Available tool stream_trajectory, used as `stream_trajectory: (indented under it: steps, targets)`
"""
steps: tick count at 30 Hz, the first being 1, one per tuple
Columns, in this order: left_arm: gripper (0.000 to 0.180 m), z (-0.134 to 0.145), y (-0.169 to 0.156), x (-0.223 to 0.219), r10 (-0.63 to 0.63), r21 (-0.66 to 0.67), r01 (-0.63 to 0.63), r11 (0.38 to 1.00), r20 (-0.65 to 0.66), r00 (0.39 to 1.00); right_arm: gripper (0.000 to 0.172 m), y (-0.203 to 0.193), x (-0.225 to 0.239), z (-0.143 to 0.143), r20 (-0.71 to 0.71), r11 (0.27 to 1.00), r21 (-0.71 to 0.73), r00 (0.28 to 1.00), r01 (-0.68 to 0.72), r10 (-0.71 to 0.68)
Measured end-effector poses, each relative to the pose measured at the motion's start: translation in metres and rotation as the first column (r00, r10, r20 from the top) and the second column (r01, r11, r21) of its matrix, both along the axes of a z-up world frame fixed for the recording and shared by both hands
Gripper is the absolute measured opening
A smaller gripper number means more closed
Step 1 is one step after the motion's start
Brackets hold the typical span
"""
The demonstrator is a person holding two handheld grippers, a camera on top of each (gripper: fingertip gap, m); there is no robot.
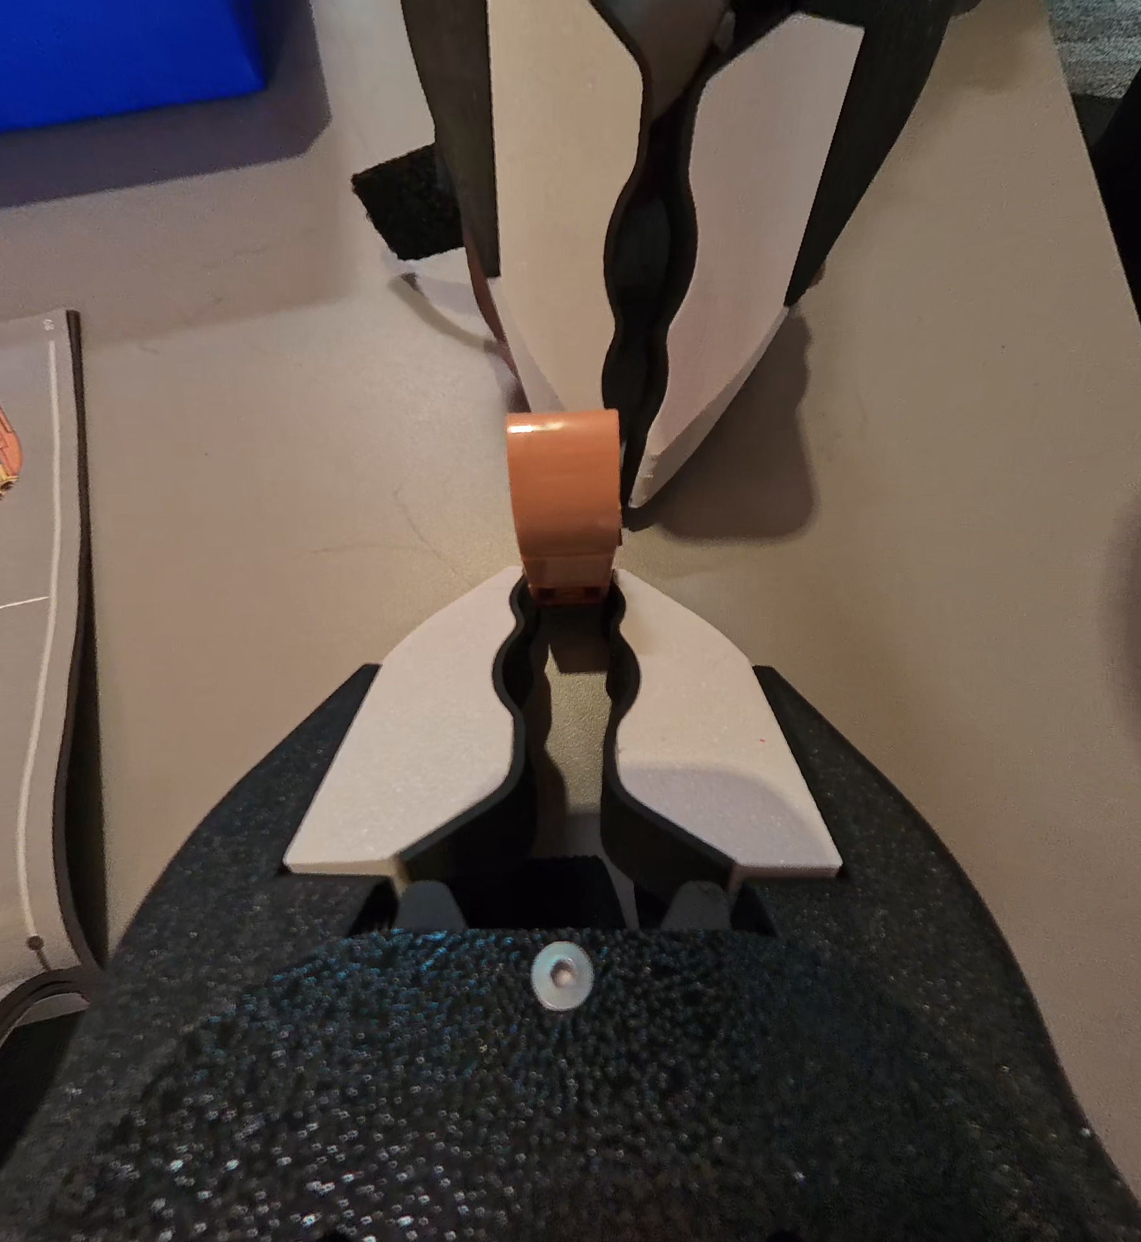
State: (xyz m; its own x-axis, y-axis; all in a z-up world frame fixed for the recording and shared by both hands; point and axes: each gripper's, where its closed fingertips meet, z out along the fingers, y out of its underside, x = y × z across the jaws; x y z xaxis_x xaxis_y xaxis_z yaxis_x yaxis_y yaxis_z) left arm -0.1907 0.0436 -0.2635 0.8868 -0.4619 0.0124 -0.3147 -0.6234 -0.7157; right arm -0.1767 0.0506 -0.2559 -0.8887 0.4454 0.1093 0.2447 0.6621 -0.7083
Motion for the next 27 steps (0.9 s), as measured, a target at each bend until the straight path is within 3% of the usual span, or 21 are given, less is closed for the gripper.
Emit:
stream_trajectory:
  steps: [27]
  targets:
    - [0.018, 0.0058, 0.0009, 0.0058, -0.017, 0.024, 0.017, 1.0, 0.003, 1.0, 0.002, -0.0032, -0.0022, -0.0013, -0.046, 1.0, 0.004, 0.999, 0.002, -0.002]
